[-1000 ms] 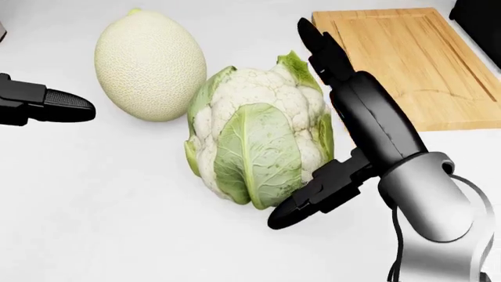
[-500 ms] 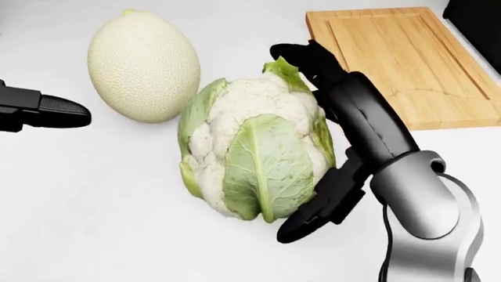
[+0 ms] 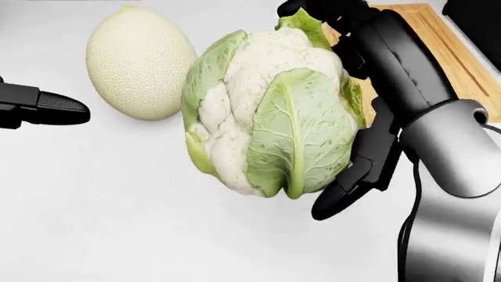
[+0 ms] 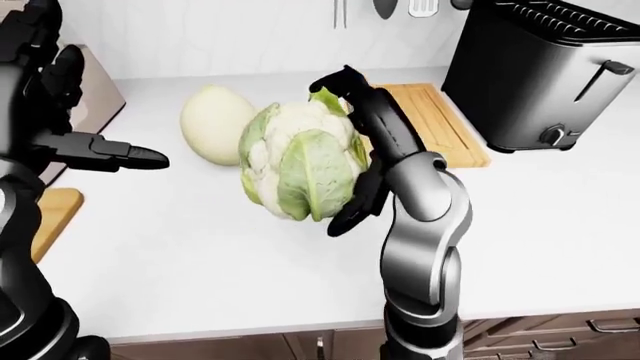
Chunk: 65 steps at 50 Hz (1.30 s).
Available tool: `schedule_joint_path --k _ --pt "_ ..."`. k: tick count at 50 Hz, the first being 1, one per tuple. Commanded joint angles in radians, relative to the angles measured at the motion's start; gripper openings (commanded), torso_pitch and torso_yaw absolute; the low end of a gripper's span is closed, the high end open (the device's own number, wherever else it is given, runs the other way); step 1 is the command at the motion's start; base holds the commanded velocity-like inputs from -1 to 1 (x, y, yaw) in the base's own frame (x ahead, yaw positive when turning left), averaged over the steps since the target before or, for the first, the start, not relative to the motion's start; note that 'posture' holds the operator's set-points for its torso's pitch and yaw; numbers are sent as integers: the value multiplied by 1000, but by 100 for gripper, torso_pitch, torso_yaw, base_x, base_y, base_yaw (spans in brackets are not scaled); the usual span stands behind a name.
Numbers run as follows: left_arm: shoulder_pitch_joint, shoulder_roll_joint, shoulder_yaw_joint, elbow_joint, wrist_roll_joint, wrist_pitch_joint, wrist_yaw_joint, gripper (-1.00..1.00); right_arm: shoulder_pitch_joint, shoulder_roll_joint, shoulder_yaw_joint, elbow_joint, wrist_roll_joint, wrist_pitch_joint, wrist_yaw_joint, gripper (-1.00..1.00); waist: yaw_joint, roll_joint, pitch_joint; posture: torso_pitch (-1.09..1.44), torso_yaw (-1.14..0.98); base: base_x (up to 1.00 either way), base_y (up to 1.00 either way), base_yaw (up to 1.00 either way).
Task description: Place the cantaloupe and the cauliflower on separate cutting boards.
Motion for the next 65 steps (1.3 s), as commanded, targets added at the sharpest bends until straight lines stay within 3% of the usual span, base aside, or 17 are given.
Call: schedule_joint_path --k 1,14,24,33,43,55,65 --pt "-26 11 9 -21 6 -30 9 100 -60 -13 -15 -3 12 -11 -51 -100 0 2 -25 0 0 0 0 0" --pt "-44 29 15 -27 -1 -8 0 100 -282 -144 -91 428 121 -148 -352 -100 -4 6 -18 0 0 0 0 0" --pt "-45 27 10 -24 -1 -10 1 100 -385 -237 -101 720 122 -245 -544 -100 2 -3 -20 0 0 0 0 0" --pt "-36 19 11 -25 1 -15 4 100 -490 -285 -114 1081 139 -396 -738 -100 6 -7 -29 0 0 0 0 0" --pt "-27 21 15 -35 -2 -13 1 100 -560 -333 -123 1331 151 -485 -905 -100 8 -7 -32 0 0 0 0 0" --pt "-38 27 11 -25 0 -11 -1 100 -603 -343 -120 1530 218 -560 -1050 -100 12 -14 -27 0 0 0 0 0" --pt "-37 34 19 -43 1 5 -10 100 -584 -344 -117 1521 245 -547 -1052 -96 11 -13 -25 0 0 0 0 0"
